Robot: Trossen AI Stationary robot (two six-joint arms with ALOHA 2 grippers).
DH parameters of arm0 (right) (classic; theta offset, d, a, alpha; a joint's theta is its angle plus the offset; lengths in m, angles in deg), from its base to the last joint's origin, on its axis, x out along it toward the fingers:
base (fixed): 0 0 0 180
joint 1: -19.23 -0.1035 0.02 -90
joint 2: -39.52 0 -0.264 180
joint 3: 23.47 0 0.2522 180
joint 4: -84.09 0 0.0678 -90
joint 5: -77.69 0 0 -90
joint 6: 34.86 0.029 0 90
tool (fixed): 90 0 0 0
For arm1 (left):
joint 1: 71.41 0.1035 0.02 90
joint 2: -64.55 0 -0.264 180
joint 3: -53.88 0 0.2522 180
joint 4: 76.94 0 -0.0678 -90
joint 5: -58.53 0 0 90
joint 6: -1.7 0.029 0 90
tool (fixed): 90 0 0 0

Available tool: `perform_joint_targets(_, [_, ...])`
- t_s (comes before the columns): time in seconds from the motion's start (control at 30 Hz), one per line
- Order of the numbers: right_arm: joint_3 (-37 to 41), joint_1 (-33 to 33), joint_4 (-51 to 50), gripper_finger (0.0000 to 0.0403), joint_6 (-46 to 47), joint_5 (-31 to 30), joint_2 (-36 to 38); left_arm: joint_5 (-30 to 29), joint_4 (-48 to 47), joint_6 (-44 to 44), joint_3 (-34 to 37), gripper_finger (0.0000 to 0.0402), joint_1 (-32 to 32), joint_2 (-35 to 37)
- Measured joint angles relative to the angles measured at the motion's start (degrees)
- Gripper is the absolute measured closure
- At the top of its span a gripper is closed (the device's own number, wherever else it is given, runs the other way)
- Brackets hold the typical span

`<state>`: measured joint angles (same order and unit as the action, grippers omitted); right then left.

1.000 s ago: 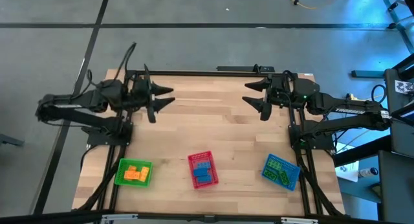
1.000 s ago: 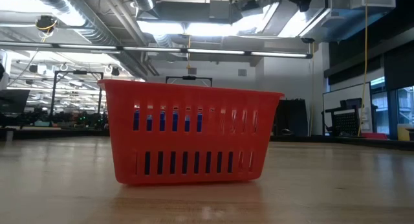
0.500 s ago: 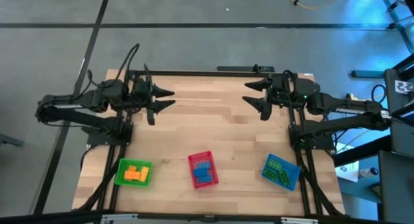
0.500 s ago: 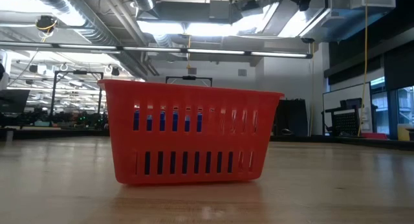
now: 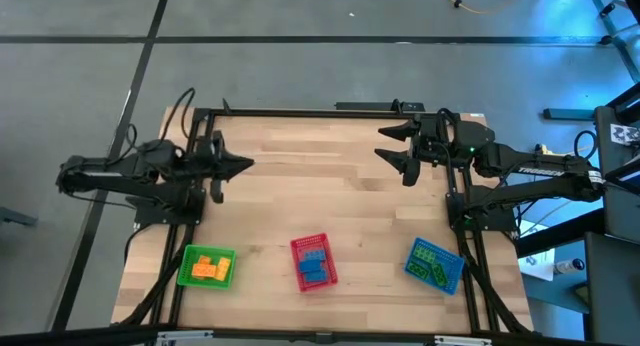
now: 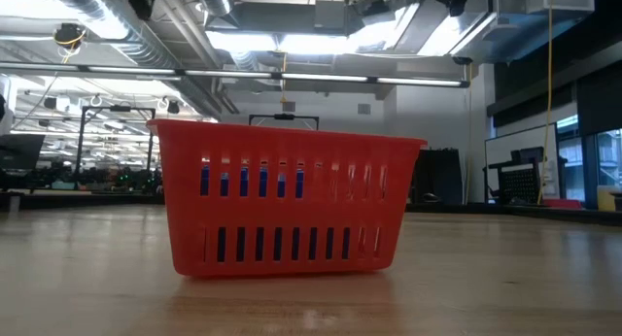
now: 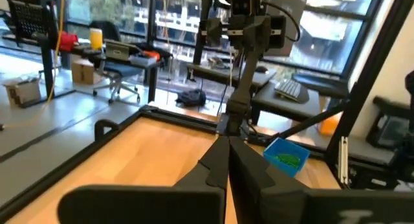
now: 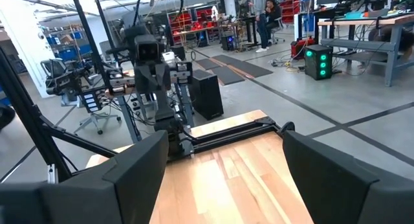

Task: Sort & place blocks by color
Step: Return to Home Position

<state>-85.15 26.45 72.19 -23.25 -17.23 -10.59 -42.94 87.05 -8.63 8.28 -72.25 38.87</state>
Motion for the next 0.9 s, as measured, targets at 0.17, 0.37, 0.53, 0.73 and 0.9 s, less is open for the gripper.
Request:
perform_joint_targets(0.17, [0.0, 0.0, 0.0, 0.0095, 0.4, 0.0, 0.0, -0.2, 3.1, 0.2, 8.9, 0.0401, 0.0, 9.2])
perform_joint_targets(0.37, [0.0, 0.0, 0.0, 0.0095, 4.2, 0.0, 0.0, 0.2, 3.1, -3.1, 16.4, 0.0401, 0.0, 21.1])
perform_joint_targets(0.53, [0.0, 0.0, 0.0, 0.0095, 4.8, 0.0, 0.0, 0.3, 3.2, -3.7, 19.1, 0.0401, 0.0, 25.5])
perform_joint_targets(0.73, [0.0, 0.0, 0.0, 0.0095, 8.0, 0.0, 0.0, 0.2, 3.5, -2.8, 20.7, 0.0401, 0.0, 25.5])
perform_joint_targets(0.9, [0.0, 0.0, 0.0, 0.0095, 8.2, 0.0, 0.0, 0.7, 9.1, -4.3, 25.6, 0.0401, 0.0, 25.5])
